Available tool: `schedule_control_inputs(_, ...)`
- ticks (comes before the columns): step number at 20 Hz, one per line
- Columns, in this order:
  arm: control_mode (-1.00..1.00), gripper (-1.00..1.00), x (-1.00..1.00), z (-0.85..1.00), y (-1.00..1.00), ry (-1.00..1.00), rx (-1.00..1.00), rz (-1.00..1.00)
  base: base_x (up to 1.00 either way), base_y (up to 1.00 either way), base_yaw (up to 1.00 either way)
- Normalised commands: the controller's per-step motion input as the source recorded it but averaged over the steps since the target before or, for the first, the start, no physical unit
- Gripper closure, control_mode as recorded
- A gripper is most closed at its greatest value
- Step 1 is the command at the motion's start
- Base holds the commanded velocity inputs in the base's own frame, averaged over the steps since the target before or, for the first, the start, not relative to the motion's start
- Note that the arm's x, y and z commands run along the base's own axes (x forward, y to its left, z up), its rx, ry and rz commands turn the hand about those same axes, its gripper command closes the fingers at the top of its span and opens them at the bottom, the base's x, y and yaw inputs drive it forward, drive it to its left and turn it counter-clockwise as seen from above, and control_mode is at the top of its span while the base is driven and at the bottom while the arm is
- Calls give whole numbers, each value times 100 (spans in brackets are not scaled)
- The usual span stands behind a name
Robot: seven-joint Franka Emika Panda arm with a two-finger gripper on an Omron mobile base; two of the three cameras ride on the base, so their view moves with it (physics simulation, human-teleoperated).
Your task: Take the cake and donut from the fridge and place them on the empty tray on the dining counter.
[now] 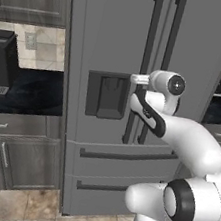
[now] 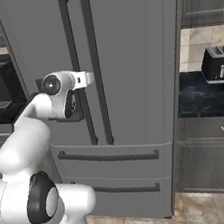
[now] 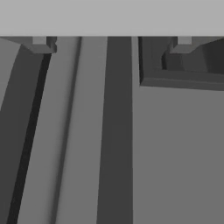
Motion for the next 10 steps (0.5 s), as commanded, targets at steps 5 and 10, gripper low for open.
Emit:
schedule_control_inputs(5,-100,-100,34,0,2,-5,0,0,0,0,0)
schedule_control_inputs(10,-100,-100,23,-2,0,-5,0,0,0,0,0)
